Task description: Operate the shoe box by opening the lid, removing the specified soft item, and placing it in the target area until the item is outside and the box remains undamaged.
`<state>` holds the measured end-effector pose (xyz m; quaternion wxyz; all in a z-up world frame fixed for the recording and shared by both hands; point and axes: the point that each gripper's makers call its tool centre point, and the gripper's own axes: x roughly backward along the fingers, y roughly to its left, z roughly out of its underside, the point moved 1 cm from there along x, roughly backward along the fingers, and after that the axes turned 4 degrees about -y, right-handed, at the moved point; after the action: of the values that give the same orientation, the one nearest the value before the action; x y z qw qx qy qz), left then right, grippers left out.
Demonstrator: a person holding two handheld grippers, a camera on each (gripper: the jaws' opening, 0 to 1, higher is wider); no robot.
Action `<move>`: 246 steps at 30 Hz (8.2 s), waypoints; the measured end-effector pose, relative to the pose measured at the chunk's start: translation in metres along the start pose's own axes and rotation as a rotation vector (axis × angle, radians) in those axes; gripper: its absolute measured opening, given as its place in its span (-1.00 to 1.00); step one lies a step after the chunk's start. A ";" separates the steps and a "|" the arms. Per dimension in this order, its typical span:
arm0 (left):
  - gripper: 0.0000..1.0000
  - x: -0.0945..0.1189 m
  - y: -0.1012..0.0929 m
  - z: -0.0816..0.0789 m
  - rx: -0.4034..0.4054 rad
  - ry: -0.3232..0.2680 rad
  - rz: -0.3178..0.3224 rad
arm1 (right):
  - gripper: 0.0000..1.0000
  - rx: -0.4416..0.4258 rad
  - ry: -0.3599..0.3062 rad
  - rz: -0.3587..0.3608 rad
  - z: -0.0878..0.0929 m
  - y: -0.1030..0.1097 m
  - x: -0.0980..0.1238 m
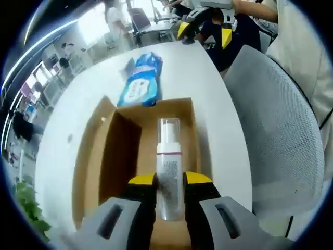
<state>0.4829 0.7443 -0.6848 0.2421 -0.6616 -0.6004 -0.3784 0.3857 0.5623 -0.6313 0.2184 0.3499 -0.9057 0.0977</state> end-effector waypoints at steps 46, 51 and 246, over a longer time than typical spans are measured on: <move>-0.66 -0.001 -0.070 -0.099 -0.117 -0.277 0.139 | -0.65 0.181 -0.061 -0.294 -0.038 0.063 -0.030; -0.66 -0.003 -0.072 -0.102 -0.126 -0.291 0.148 | -0.66 0.202 -0.061 -0.318 -0.040 0.067 -0.030; 0.33 0.098 -0.029 0.101 0.921 -0.180 -0.658 | -0.42 0.486 0.588 -0.335 -0.028 -0.222 -0.152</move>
<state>0.4746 0.8867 -0.6715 0.3227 -0.2957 -0.8960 -0.0752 0.6458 0.4982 -0.6714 0.3917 0.4911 -0.6858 0.3675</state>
